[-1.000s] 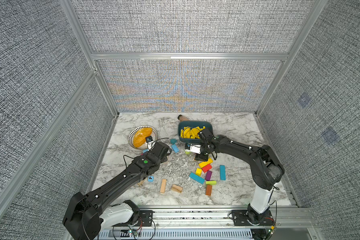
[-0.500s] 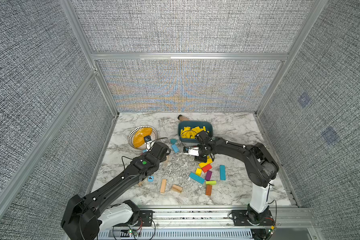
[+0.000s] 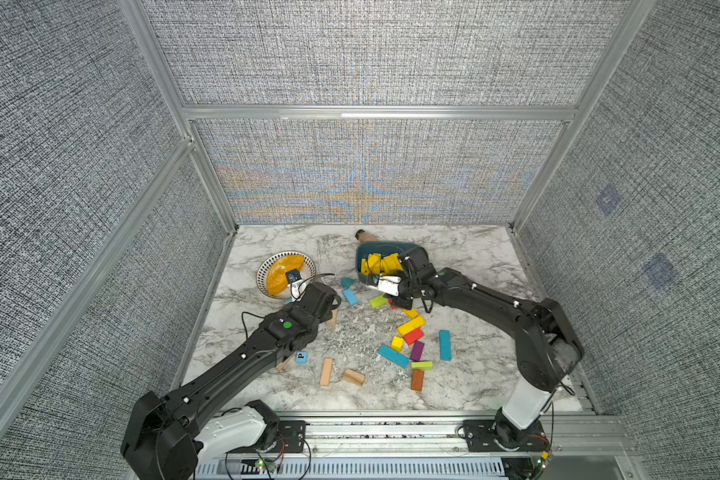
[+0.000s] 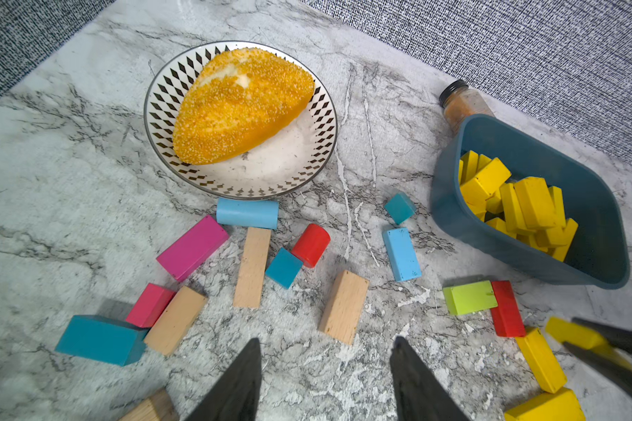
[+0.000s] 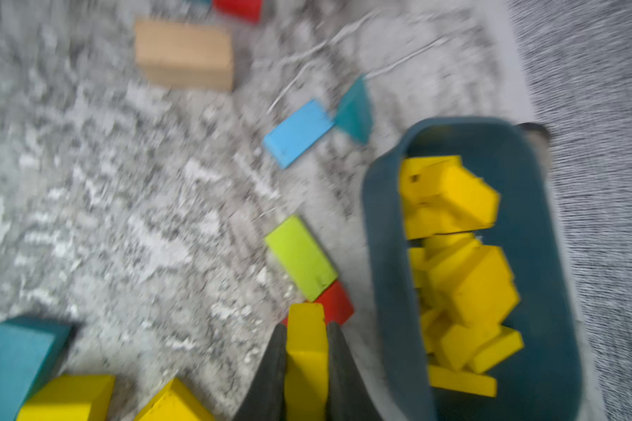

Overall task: Pick out the yellow building blocks
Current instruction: Place the building block in the storage box.

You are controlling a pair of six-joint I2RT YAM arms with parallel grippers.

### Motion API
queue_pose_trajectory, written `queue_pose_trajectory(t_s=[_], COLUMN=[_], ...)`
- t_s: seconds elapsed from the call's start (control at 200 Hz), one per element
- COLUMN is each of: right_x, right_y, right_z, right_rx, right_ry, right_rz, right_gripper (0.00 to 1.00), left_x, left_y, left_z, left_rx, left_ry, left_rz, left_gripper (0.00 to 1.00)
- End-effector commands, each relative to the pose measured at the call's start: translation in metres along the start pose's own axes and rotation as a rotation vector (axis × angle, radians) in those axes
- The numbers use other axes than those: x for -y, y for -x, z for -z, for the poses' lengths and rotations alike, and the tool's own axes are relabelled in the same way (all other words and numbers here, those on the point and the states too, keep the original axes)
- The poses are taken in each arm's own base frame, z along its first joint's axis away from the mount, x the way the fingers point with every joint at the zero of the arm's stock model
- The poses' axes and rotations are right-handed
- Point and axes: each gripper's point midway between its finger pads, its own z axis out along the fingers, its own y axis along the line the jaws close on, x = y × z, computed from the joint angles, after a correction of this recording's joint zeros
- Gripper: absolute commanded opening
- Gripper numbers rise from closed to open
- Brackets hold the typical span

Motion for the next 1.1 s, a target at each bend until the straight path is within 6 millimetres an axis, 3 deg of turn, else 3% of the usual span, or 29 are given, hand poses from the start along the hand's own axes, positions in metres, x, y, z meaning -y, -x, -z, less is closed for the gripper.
queue_pose_trajectory(t_s=[0.0, 0.055, 0.15, 0.215, 0.45, 0.616, 0.776, 0.921, 1.096], right_x=[0.069, 0.093, 0.108, 0.118, 0.154, 0.159, 0.155, 0.151, 0.155], right_y=[0.029, 0.018, -0.016, -0.029, -0.064, -0.093, -0.097, -0.101, -0.096], right_z=[0.020, 0.024, 0.015, 0.008, -0.013, -0.036, -0.049, -0.053, -0.045], right_rx=[0.180, 0.183, 0.094, 0.046, -0.058, -0.140, -0.139, -0.146, -0.126], right_ry=[-0.288, -0.418, -0.536, -0.568, -0.643, -0.644, -0.607, -0.594, -0.606], right_rz=[-0.315, -0.517, -0.759, -0.854, -0.972, -1.004, -1.028, -1.027, -1.038], right_gripper=[0.00, 0.00, 0.00, 0.00, 0.00, 0.00, 0.00, 0.31, 0.46], left_x=[0.000, 0.001, 0.002, 0.003, 0.005, 0.005, 0.007, 0.009, 0.009], left_y=[0.004, 0.003, 0.000, -0.002, -0.001, -0.003, -0.003, -0.002, 0.004], left_z=[0.000, 0.000, -0.001, -0.003, -0.004, -0.005, -0.007, -0.008, -0.007], left_rx=[0.012, 0.009, -0.003, -0.008, -0.014, -0.024, -0.039, -0.036, -0.036], left_ry=[0.005, 0.001, -0.001, -0.006, -0.006, 0.005, 0.017, 0.016, 0.039], left_rz=[-0.009, -0.008, -0.007, -0.008, -0.023, -0.048, -0.075, -0.083, -0.114], left_gripper=[0.58, 0.58, 0.58, 0.58, 0.58, 0.58, 0.58, 0.58, 0.58])
